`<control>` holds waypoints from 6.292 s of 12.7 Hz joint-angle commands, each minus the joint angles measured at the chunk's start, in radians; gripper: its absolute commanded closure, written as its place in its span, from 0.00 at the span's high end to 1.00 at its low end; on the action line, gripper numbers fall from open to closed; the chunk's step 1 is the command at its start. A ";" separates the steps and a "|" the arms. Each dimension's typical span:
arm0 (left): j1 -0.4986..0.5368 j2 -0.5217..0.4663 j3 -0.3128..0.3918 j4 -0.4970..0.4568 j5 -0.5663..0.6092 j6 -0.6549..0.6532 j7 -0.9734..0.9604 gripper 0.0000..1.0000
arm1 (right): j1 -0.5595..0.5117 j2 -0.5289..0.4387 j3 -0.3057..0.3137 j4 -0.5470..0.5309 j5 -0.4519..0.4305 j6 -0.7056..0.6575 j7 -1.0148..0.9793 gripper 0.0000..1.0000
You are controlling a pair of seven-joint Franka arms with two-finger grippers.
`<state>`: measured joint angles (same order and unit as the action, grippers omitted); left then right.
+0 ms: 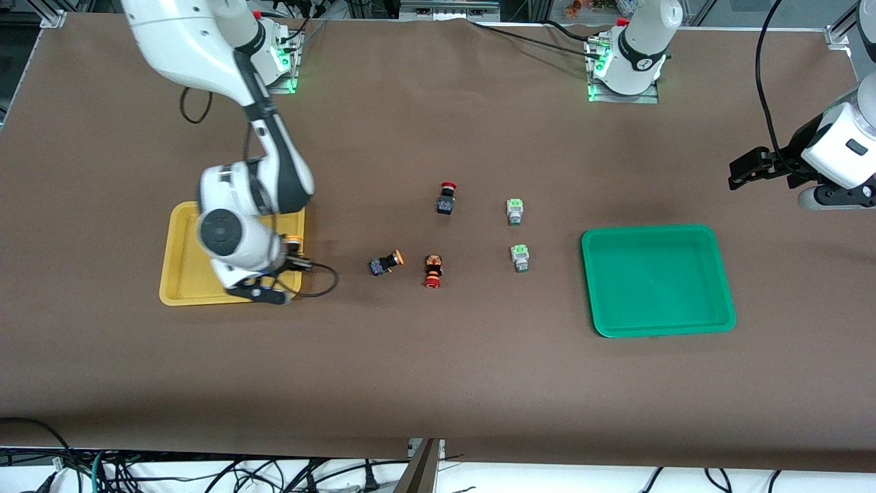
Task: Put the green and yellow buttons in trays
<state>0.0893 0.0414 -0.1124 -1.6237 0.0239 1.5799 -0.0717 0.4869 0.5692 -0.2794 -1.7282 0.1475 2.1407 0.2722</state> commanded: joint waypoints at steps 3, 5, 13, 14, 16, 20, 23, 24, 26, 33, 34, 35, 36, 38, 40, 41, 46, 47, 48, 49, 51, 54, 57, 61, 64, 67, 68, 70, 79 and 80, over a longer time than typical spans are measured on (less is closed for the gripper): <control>-0.022 0.012 -0.027 0.022 -0.021 -0.011 -0.011 1.00 | -0.027 -0.021 -0.063 -0.143 0.042 0.125 -0.145 0.97; -0.023 0.012 -0.076 0.022 -0.022 -0.012 -0.090 1.00 | -0.012 -0.037 -0.054 -0.055 0.130 0.006 -0.026 0.98; -0.010 0.054 -0.369 -0.042 -0.024 0.021 -0.336 1.00 | 0.149 0.151 0.072 0.151 0.288 0.115 0.677 0.98; -0.013 0.060 -0.397 -0.070 -0.024 0.055 -0.347 1.00 | 0.162 0.170 0.081 0.148 0.291 0.170 0.700 0.98; -0.013 0.052 -0.456 -0.154 -0.024 0.151 -0.420 1.00 | 0.173 0.199 0.117 0.145 0.291 0.241 0.783 0.97; -0.020 0.054 -0.587 -0.347 -0.012 0.438 -0.617 1.00 | 0.176 0.198 0.129 0.125 0.285 0.246 0.765 0.33; -0.023 0.058 -0.645 -0.522 -0.007 0.679 -0.651 1.00 | 0.159 0.152 0.061 0.139 0.274 0.080 0.581 0.00; -0.025 0.063 -0.655 -0.556 -0.007 0.724 -0.651 1.00 | 0.147 0.124 0.010 0.145 0.274 -0.011 0.464 0.00; -0.029 0.093 -0.658 -0.570 -0.007 0.730 -0.651 1.00 | 0.130 0.091 -0.099 0.148 0.274 -0.147 0.230 0.00; -0.068 0.288 -0.658 -0.579 0.199 0.805 -0.796 1.00 | 0.130 0.063 -0.204 0.042 0.282 -0.127 -0.015 0.96; -0.065 0.294 -0.658 -0.581 0.241 0.799 -0.838 1.00 | 0.131 0.049 -0.207 0.061 0.281 -0.127 -0.016 0.96; -0.063 0.282 -0.659 -0.581 0.241 0.783 -0.871 1.00 | 0.133 0.035 -0.211 0.079 0.271 -0.146 -0.015 0.97; -0.053 0.282 -0.662 -0.573 0.241 0.775 -0.879 1.00 | 0.136 0.020 -0.214 0.097 0.265 -0.183 -0.011 0.99; -0.027 0.320 -0.655 -0.570 0.252 0.814 -0.875 1.00 | 0.142 -0.061 -0.219 0.128 0.187 -0.278 0.002 0.99; -0.023 0.368 -0.641 -0.568 0.257 0.857 -0.870 1.00 | 0.157 -0.185 -0.216 0.127 0.112 -0.341 0.028 0.99; -0.023 0.424 -0.627 -0.570 0.298 0.912 -0.879 1.00 | 0.159 -0.287 -0.213 0.125 0.091 -0.417 0.030 0.99; -0.025 0.500 -0.609 -0.571 0.419 0.945 -0.945 1.00 | 0.157 -0.514 -0.215 0.092 -0.037 -0.570 0.027 0.99; -0.025 0.503 -0.609 -0.574 0.421 0.945 -0.945 1.00 | 0.157 -0.543 -0.215 0.070 -0.060 -0.570 0.021 0.99; -0.025 0.503 -0.607 -0.576 0.421 0.945 -0.944 1.00 | 0.157 -0.561 -0.213 0.058 -0.077 -0.570 0.016 0.99; -0.023 0.503 -0.604 -0.576 0.441 0.945 -0.945 1.00 | 0.157 -0.577 -0.215 0.044 -0.089 -0.573 0.015 0.99; -0.023 0.503 -0.578 -0.568 0.456 0.945 -0.942 1.00 | 0.157 -0.610 -0.213 0.010 -0.124 -0.571 0.007 0.99; -0.025 0.529 -0.553 -0.555 0.534 0.945 -0.947 0.87 | 0.124 -0.605 -0.175 0.010 -0.149 -0.558 -0.033 0.99; -0.025 0.526 -0.553 -0.555 0.539 0.944 -0.959 0.26 | -0.214 -0.600 0.171 0.013 -0.151 -0.559 -0.034 0.99; -0.017 0.483 -0.552 -0.551 0.539 0.931 -0.941 0.00 | -0.504 -0.597 0.417 0.022 -0.149 -0.562 -0.096 0.99; 0.046 0.437 -0.508 -0.492 0.492 0.885 -0.765 0.00 | -0.504 -0.563 0.417 0.070 -0.149 -0.565 -0.094 0.99; 0.091 0.417 -0.400 -0.429 0.406 0.824 -0.508 0.00 | -0.510 -0.558 0.417 0.099 -0.147 -0.562 -0.085 0.99; 0.113 0.410 -0.368 -0.407 0.377 0.792 -0.415 0.00 | -0.511 -0.558 0.417 0.105 -0.144 -0.558 -0.093 0.99; 0.132 0.403 -0.276 -0.380 0.300 0.750 -0.241 0.00 | -0.511 -0.548 0.416 0.134 -0.149 -0.567 -0.097 0.99; 0.182 0.457 -0.053 -0.410 0.168 0.813 0.051 0.18 | -0.510 -0.508 0.414 0.173 -0.141 -0.550 -0.085 0.99; 0.185 0.468 -0.047 -0.409 0.166 0.819 0.071 0.47 | -0.511 -0.508 0.414 0.173 -0.140 -0.550 -0.087 0.99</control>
<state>0.2659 0.4980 -0.1743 -2.0287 0.2233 2.3732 -0.0744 -0.0099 0.0491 0.1195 -1.5835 0.0105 1.5975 0.1861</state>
